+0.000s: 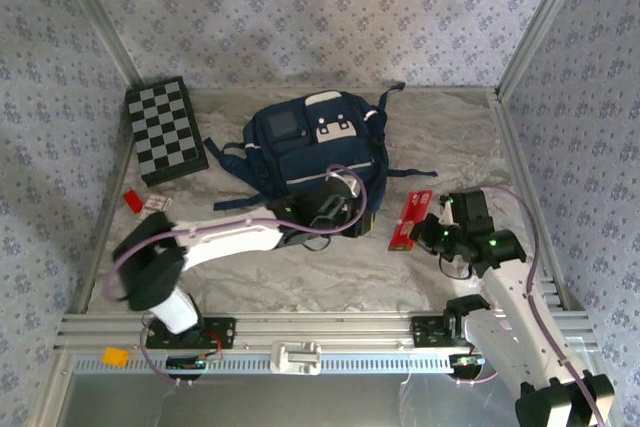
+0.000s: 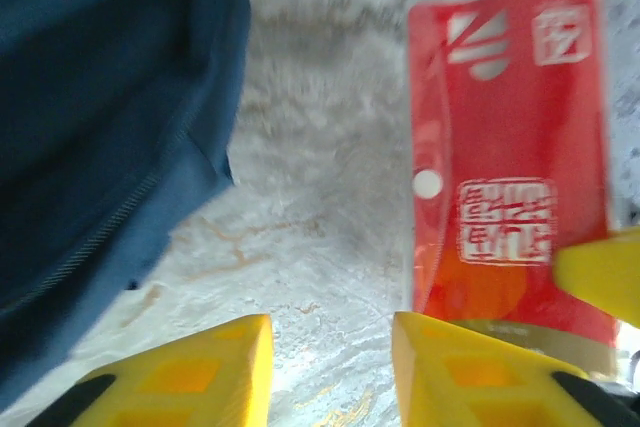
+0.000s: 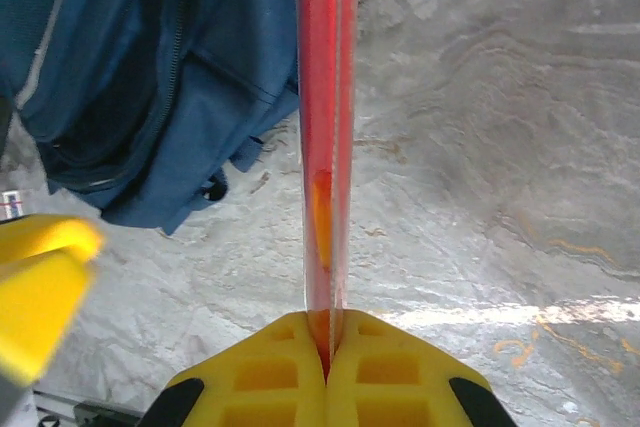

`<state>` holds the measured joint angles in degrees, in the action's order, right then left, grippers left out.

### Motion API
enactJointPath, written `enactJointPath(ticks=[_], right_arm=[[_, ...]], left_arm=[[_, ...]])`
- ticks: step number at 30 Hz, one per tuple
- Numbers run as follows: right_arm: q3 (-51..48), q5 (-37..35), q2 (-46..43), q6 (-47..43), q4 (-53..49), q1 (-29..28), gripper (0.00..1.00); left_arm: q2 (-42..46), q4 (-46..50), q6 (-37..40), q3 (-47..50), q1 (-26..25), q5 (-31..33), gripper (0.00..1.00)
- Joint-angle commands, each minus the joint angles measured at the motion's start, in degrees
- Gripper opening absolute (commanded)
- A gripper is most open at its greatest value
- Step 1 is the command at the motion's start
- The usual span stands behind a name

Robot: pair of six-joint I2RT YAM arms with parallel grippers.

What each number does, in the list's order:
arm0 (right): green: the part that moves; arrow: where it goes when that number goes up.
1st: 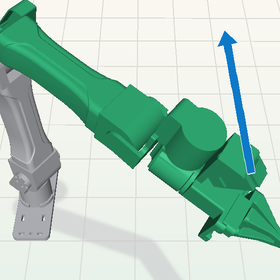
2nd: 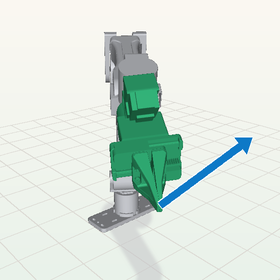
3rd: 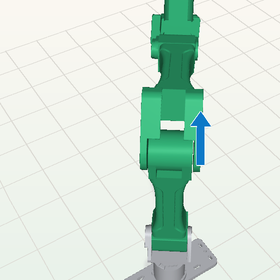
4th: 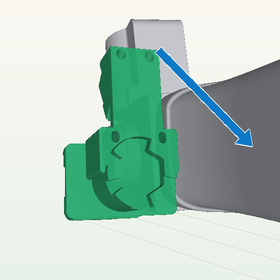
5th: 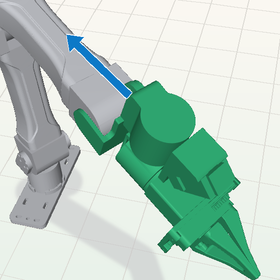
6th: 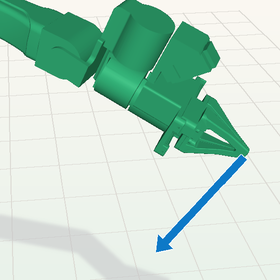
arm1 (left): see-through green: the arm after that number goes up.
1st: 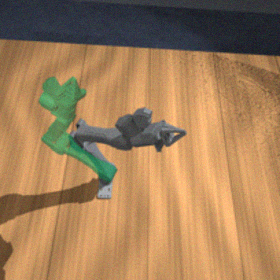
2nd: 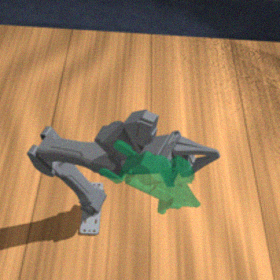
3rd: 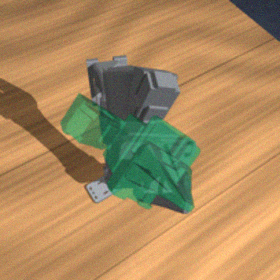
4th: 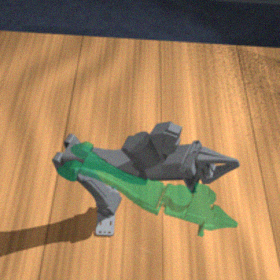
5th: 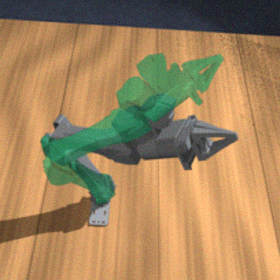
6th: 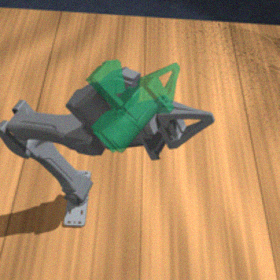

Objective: Pack the student bag

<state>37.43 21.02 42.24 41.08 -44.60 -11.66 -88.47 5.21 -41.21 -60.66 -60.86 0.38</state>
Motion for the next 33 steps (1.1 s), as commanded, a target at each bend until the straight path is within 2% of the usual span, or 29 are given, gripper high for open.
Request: enactJointPath(ticks=[1, 5, 8, 13, 23, 27, 33], right_arm=[[2.4, 4.1, 1.1, 0.1, 1.2, -0.7, 0.00], [3.6, 3.0, 2.6, 0.2, 4.2, -4.5, 0.00], [3.5, 2.9, 4.4, 1.0, 7.0, -6.3, 0.00], [2.3, 3.6, 7.0, 1.5, 12.3, -8.1, 0.00], [1.3, 2.6, 9.5, 1.6, 15.3, -7.9, 0.00], [1.8, 2.5, 10.1, 0.8, 14.3, -7.3, 0.00], [2.7, 3.1, 10.7, -0.2, 13.0, -6.2, 0.00]], left_arm=[[6.8, 9.5, 17.5, 1.0, 0.9, 9.4, 0.44], [8.7, 18.2, 28.9, -1.5, 6.1, 12.4, 0.54], [8.6, 19.3, 35.7, -1.7, 10.3, 12.1, 0.59], [6.0, 19.2, 44.7, -3.0, 15.9, 5.0, 0.66], [-5.8, 20.9, 54.9, -12.0, 17.2, 3.0, 0.69], [-10.4, 21.7, 57.6, -15.1, 16.4, -2.7, 0.71], [-18.3, 20.9, 60.1, -19.9, 14.8, 2.7, 0.70]])
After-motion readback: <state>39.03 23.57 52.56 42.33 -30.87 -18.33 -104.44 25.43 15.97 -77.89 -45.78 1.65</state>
